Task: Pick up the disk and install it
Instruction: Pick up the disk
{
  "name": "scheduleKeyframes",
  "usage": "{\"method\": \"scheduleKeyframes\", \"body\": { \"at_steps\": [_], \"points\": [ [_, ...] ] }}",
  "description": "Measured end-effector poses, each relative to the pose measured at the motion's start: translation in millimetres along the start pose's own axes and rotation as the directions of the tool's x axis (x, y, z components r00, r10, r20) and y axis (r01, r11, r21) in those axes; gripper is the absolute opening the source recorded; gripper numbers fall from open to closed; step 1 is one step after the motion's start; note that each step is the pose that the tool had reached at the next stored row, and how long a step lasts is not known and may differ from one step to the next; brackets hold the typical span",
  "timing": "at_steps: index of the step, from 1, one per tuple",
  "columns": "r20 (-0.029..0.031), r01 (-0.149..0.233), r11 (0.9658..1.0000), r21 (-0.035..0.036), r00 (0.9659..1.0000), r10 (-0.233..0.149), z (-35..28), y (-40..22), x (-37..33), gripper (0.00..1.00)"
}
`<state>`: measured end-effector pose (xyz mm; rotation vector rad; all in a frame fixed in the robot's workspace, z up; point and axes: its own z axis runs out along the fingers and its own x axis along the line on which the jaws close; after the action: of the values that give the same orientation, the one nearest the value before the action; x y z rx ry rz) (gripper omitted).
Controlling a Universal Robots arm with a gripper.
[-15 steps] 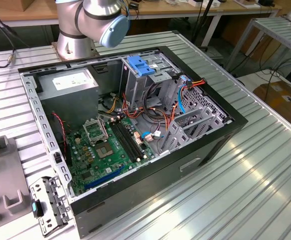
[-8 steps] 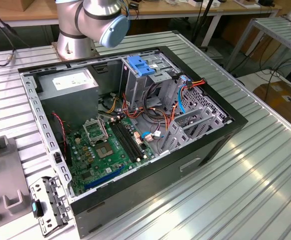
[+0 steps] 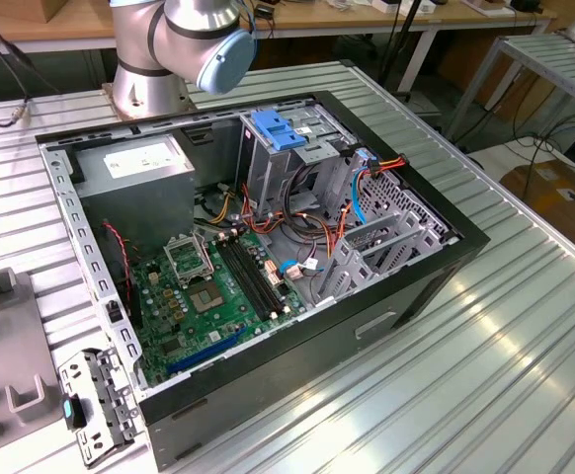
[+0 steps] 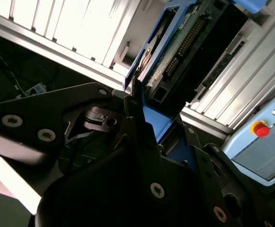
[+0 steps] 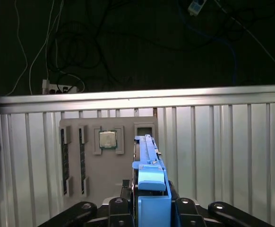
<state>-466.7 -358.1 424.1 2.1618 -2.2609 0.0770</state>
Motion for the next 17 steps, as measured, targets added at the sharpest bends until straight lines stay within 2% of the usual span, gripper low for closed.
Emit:
{"method": "scheduleKeyframes", "body": {
  "at_steps": [9, 17],
  "points": [
    [0.0, 0.0, 1.0, 0.0, 1.0, 0.0, -12.2, -0.3, 0.5, 0.37],
    [0.0, 0.0, 1.0, 0.0, 1.0, 0.0, -28.5, -0.7, 1.2, 0.37]
  ]
}}
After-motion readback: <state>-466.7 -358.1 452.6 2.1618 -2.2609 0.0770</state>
